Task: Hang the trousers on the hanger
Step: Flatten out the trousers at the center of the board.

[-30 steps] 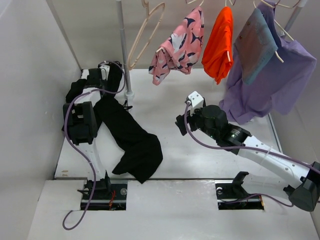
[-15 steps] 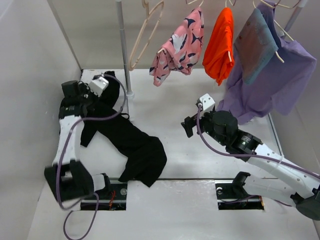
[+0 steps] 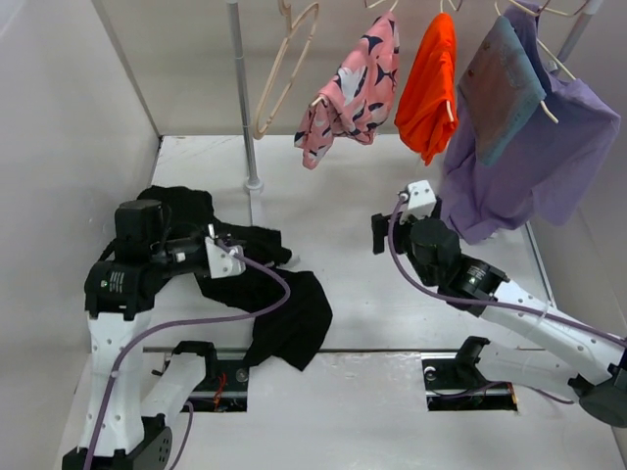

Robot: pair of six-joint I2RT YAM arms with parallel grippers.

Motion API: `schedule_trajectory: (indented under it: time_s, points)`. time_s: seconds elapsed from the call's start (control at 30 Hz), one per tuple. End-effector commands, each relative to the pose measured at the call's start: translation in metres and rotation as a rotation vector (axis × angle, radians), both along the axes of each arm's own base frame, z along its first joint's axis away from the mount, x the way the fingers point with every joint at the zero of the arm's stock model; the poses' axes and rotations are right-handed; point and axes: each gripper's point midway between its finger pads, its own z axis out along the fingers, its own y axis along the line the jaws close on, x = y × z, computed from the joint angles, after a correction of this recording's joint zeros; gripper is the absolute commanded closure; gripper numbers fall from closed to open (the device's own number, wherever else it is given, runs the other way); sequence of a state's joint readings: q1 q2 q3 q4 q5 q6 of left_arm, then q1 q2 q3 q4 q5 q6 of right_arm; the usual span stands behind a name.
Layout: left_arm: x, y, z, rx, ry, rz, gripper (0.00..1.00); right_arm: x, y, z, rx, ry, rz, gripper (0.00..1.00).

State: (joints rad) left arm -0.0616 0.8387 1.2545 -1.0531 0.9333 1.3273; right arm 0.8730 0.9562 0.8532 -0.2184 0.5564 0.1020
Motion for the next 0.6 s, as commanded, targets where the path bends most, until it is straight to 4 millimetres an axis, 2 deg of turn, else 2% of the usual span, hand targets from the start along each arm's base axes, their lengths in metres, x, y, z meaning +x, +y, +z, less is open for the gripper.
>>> schedule_trajectory:
  time_s: [0.0, 0.03, 0.07, 0.1, 0.13, 0.17, 0.2, 0.23, 0.3, 0.33, 0.37, 0.4, 0.43, 0.47, 0.5, 0.53, 0.57]
  points:
    - [-0.031, -0.035, 0.053, -0.233, 0.021, -0.179, 1.0, 0.013, -0.051, 0.058, 0.183, -0.195, -0.336, 0.0]
    - [-0.03, -0.037, 0.056, -0.252, 0.037, -0.18, 1.0, 0.013, -0.056, 0.055, 0.204, -0.213, -0.364, 0.0]
    - [-0.021, -0.038, 0.057, -0.271, 0.072, -0.162, 1.0, 0.011, -0.062, 0.062, 0.305, -0.235, -0.406, 0.0]
    - [-0.016, -0.038, 0.057, -0.271, 0.078, -0.148, 1.0, 0.01, -0.066, 0.061, 0.368, -0.233, -0.443, 0.0]
    - [-0.012, -0.037, 0.056, -0.271, 0.083, -0.131, 1.0, 0.009, -0.058, 0.055, 0.38, -0.216, -0.393, 0.0]
    - [0.001, -0.036, 0.052, -0.272, 0.078, -0.109, 1.0, 0.004, -0.045, 0.062, 0.365, -0.218, -0.276, 0.0]
    - [0.009, -0.034, 0.049, -0.278, 0.103, -0.061, 1.0, -0.001, -0.029, 0.064, 0.253, -0.236, -0.127, 0.0]
    - [0.019, -0.032, 0.042, -0.288, 0.138, -0.021, 1.0, -0.016, 0.007, 0.065, 0.245, -0.22, 0.112, 0.0]
    - [0.045, -0.034, 0.053, -0.32, 0.098, 0.038, 1.0, -0.032, 0.033, 0.065, 0.243, -0.21, 0.295, 0.0]
    - [0.057, -0.032, 0.05, -0.308, 0.099, 0.088, 1.0, -0.043, 0.053, 0.06, 0.242, -0.183, 0.415, 0.0]
    - [0.062, -0.034, 0.044, -0.29, 0.113, 0.103, 1.0, -0.046, 0.061, 0.056, 0.235, -0.162, 0.461, 0.0]
    - [0.073, -0.039, 0.046, -0.275, 0.109, 0.109, 1.0, -0.047, 0.077, 0.044, 0.222, -0.114, 0.508, 0.0]
    - [0.071, -0.054, 0.043, -0.259, 0.131, 0.086, 1.0, -0.051, 0.087, 0.04, 0.217, -0.094, 0.551, 0.0]
    - [0.081, -0.055, 0.038, -0.231, 0.128, 0.138, 1.0, -0.057, 0.1, 0.038, 0.216, -0.079, 0.604, 0.0]
    - [0.083, -0.062, 0.031, -0.211, 0.146, 0.146, 1.0, -0.066, 0.115, 0.043, 0.208, -0.087, 0.661, 0.0]
    - [0.079, -0.081, 0.019, -0.182, 0.185, 0.116, 1.0, -0.065, 0.13, 0.029, 0.169, -0.055, 0.69, 0.0]
    - [0.082, -0.083, 0.013, -0.157, 0.188, 0.148, 1.0, -0.06, 0.136, 0.031, 0.169, -0.056, 0.69, 0.0]
